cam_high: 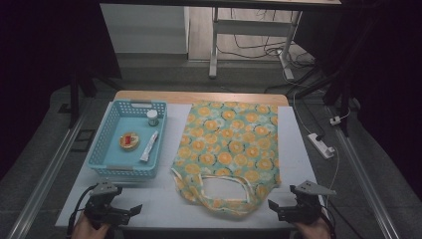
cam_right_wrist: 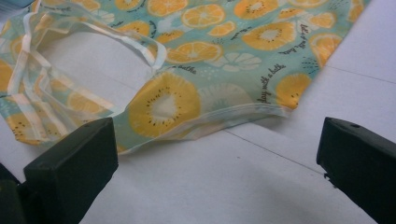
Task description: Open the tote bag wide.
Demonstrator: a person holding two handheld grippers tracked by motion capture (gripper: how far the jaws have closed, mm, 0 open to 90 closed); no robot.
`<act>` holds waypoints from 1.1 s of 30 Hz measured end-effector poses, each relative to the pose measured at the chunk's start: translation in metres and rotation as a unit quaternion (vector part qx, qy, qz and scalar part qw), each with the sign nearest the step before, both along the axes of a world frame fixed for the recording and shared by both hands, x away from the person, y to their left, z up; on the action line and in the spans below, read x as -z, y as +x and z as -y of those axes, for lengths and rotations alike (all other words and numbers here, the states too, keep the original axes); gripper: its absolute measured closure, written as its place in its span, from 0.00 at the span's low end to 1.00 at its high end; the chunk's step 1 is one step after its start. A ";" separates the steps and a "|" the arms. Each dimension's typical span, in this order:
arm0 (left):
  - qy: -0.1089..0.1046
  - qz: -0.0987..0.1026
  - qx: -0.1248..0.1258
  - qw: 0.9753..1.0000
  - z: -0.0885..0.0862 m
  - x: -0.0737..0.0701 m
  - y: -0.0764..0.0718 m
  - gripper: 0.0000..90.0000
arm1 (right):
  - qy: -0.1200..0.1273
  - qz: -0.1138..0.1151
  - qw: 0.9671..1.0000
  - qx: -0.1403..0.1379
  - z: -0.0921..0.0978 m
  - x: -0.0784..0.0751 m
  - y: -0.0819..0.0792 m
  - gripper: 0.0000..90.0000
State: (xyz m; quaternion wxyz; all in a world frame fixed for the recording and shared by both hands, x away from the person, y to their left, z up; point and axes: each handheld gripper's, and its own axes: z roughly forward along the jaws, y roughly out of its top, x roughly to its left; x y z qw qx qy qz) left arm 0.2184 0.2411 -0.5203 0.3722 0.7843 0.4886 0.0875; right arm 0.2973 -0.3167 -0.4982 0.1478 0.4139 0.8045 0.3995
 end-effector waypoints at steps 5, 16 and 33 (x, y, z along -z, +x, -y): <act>-0.003 -0.003 0.001 1.000 -0.001 0.000 0.000 0.00 | -0.008 0.004 1.000 -0.004 -0.002 0.000 -0.001 0.00; -0.004 -0.004 0.002 1.000 -0.001 0.001 0.001 0.00 | -0.006 0.004 1.000 -0.008 -0.003 0.000 -0.001 0.00; 0.000 -0.003 0.013 1.000 0.001 0.000 0.000 0.00 | -0.007 0.024 1.000 -0.010 -0.008 -0.007 -0.005 0.00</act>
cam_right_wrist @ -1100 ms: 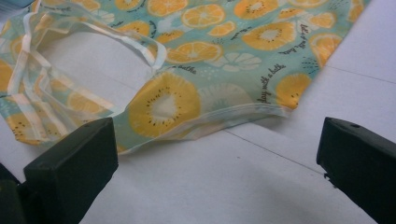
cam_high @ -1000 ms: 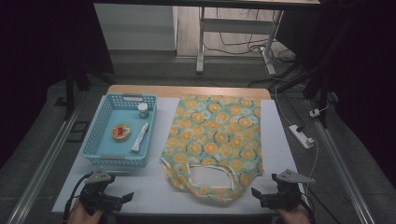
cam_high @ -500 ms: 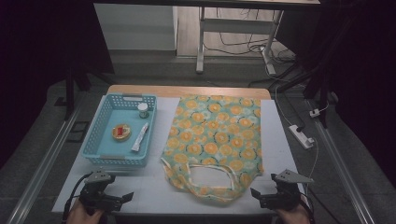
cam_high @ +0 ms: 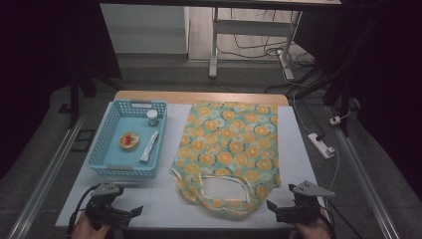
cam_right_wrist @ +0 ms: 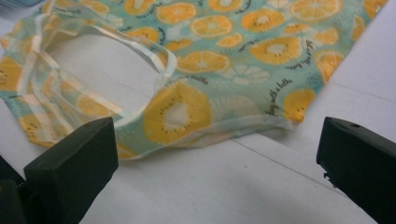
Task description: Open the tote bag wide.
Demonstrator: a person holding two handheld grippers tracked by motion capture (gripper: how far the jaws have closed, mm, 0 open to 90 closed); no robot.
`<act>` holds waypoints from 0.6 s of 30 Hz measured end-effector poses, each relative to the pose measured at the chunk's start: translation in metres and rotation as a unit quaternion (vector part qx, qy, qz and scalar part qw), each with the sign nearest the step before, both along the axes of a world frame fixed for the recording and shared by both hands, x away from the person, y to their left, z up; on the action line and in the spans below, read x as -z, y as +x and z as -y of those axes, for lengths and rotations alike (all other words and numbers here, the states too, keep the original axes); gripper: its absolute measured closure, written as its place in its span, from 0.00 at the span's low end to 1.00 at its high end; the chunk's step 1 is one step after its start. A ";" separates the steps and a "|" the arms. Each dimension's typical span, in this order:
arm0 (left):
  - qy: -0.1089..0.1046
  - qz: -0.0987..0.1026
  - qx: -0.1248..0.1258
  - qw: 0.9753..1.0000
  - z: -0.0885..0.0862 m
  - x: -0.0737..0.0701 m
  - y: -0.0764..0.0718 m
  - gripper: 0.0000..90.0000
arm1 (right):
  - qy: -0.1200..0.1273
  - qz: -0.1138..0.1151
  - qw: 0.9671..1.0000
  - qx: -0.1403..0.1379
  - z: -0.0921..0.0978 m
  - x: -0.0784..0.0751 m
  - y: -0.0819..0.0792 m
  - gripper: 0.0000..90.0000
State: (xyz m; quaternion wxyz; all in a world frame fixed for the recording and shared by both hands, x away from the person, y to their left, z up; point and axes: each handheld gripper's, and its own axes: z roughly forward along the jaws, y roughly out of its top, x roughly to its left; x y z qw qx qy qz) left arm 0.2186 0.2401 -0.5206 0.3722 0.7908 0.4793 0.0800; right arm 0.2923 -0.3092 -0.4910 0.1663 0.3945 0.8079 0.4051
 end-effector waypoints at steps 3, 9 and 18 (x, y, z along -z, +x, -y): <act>-0.002 -0.001 0.000 1.000 -0.001 0.000 0.000 0.00 | -0.002 -0.005 1.000 -0.007 -0.002 0.000 0.001 0.00; -0.003 -0.002 0.000 1.000 -0.001 0.000 0.000 0.00 | 0.002 -0.007 1.000 -0.021 -0.006 -0.001 0.002 0.00; -0.003 -0.003 -0.002 1.000 -0.001 0.000 0.001 0.00 | 0.002 -0.014 0.999 -0.052 -0.015 -0.002 0.004 0.00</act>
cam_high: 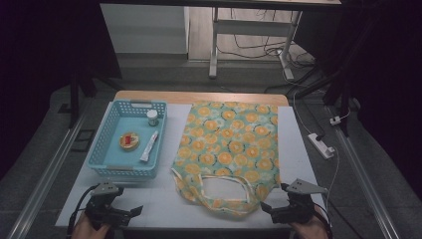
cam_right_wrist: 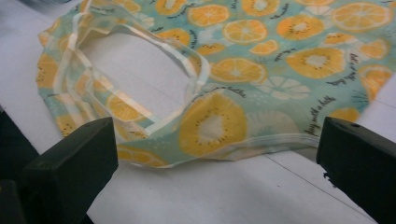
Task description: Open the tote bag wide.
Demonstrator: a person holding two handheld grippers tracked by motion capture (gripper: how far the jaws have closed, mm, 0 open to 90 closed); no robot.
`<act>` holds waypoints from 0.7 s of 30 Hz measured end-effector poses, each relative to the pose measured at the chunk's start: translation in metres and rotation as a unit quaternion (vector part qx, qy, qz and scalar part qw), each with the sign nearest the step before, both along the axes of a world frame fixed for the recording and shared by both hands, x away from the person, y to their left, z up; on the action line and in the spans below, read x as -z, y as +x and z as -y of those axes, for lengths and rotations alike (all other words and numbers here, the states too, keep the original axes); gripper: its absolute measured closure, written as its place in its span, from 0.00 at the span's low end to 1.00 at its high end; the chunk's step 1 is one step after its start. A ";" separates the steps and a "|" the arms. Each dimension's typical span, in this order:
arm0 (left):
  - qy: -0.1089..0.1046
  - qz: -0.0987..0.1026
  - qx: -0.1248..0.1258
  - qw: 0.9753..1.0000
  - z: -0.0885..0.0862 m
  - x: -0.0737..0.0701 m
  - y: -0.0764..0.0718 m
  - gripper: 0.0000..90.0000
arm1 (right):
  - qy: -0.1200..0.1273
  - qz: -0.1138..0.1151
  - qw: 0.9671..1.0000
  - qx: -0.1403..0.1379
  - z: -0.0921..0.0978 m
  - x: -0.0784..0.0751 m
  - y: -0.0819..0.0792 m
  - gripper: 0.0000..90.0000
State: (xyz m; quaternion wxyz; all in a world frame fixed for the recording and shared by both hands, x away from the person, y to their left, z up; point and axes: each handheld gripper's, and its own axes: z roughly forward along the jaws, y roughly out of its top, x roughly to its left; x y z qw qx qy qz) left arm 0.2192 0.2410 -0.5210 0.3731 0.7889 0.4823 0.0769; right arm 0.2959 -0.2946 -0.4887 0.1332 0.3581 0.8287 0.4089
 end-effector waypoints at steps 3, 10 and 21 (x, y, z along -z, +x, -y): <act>0.001 -0.001 0.000 1.000 0.000 0.000 0.000 0.00 | 0.003 -0.004 1.000 -0.010 -0.003 0.001 0.001 0.00; 0.001 -0.002 -0.002 1.000 0.000 0.000 0.000 0.00 | 0.006 -0.001 1.000 -0.023 -0.012 -0.002 0.002 0.00; 0.001 -0.004 -0.001 1.000 0.000 0.000 0.001 0.00 | 0.011 -0.003 0.998 -0.066 -0.033 -0.004 0.003 0.00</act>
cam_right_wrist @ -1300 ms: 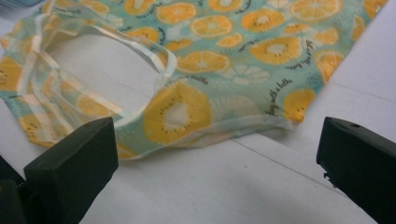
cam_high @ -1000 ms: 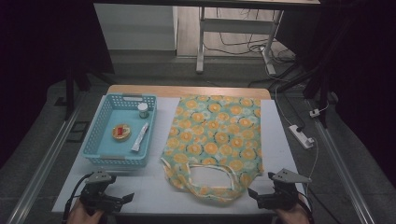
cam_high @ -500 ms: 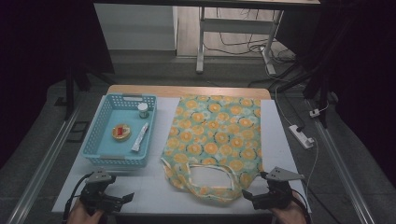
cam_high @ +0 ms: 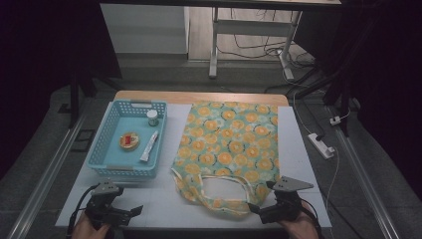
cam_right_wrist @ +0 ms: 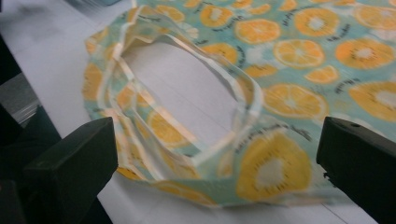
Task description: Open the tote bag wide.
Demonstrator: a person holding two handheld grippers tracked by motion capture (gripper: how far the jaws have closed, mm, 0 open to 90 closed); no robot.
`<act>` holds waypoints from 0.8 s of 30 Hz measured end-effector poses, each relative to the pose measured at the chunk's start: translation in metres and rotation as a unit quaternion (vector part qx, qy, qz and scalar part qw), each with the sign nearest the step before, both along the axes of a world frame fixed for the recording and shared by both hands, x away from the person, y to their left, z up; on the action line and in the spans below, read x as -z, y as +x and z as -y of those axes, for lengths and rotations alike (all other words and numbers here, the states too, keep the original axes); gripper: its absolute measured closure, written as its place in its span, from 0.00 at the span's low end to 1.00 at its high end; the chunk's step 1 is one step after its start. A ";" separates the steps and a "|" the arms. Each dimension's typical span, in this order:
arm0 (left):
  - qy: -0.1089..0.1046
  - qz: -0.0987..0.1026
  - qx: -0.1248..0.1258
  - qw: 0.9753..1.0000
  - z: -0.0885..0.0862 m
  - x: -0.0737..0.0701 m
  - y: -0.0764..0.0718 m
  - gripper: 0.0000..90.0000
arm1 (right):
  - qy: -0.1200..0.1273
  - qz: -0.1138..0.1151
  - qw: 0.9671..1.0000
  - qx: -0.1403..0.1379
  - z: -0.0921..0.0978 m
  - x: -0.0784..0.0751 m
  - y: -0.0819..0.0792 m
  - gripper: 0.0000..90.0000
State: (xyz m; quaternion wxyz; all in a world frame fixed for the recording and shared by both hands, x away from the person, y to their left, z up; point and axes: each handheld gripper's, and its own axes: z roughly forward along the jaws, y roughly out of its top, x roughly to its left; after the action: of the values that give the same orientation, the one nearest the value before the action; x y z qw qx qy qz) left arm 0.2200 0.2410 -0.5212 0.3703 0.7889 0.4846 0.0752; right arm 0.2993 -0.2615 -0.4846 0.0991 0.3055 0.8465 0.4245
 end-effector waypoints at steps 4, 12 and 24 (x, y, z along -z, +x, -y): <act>0.000 -0.001 0.000 1.000 0.000 0.000 0.000 0.00 | -0.009 0.001 1.000 -0.017 -0.012 -0.002 0.001 0.00; 0.001 -0.002 0.000 1.000 0.000 0.000 0.001 0.00 | -0.024 -0.020 0.999 -0.041 -0.034 -0.001 0.002 0.00; 0.001 -0.003 -0.001 1.000 0.000 0.000 0.001 0.00 | -0.040 -0.033 0.993 -0.103 -0.070 0.003 -0.011 0.00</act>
State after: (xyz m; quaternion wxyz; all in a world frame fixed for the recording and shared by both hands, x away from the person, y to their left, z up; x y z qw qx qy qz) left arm 0.2209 0.2407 -0.5217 0.3679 0.7892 0.4863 0.0735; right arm 0.2886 -0.1914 -0.4878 0.0387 0.2264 0.8927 0.3877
